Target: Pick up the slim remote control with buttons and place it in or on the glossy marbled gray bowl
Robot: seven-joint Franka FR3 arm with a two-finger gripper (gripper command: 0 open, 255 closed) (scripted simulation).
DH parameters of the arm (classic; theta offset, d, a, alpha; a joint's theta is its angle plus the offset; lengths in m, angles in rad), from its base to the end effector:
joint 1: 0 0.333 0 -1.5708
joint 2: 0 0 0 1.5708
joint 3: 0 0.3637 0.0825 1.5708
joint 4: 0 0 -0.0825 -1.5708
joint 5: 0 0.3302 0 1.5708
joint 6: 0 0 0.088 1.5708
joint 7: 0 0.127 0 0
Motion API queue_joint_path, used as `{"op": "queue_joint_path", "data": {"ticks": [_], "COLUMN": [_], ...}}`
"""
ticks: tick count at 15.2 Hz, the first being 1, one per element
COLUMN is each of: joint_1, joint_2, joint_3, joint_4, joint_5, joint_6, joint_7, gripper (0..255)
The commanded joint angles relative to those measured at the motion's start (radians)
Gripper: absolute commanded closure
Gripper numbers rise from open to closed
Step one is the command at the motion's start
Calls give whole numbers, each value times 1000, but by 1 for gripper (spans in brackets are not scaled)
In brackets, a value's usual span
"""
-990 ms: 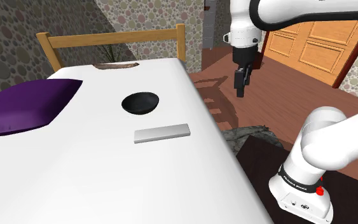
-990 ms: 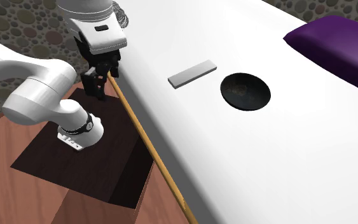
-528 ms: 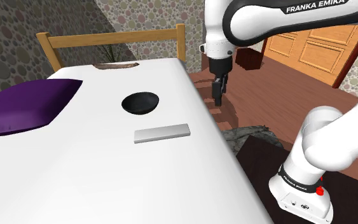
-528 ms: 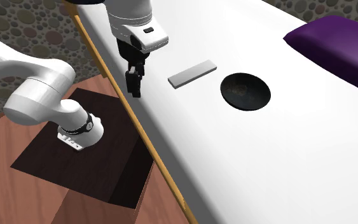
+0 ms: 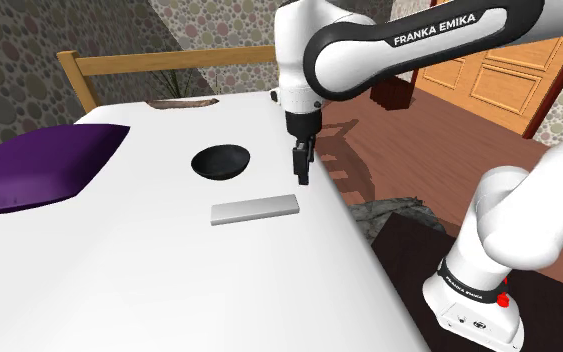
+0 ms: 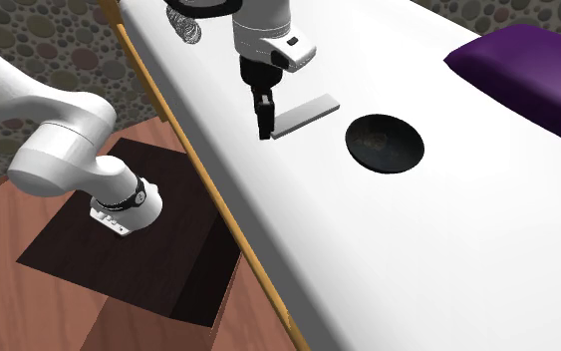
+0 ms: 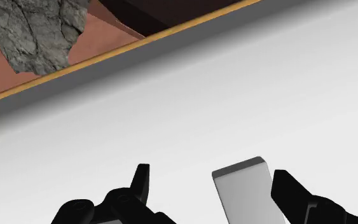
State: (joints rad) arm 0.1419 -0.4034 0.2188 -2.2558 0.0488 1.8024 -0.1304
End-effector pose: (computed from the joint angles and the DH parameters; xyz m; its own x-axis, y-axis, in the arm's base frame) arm 0.3279 0.1426 0.5520 0.8952 0.4413 -0.0622 0.4437 -0.8957 0.0307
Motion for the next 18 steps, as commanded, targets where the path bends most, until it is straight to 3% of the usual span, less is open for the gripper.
{"op": "queue_joint_path", "data": {"ticks": [1, 10, 18], "joint_1": [13, 71, 71], "joint_2": [59, 300, 328], "joint_3": [19, 106, 109], "joint_4": [36, 204, 131], "joint_5": [-1, -34, -44], "joint_6": [36, 155, 256], "joint_7": [-8, -19, -12], "gripper": [0, 0, 0]}}
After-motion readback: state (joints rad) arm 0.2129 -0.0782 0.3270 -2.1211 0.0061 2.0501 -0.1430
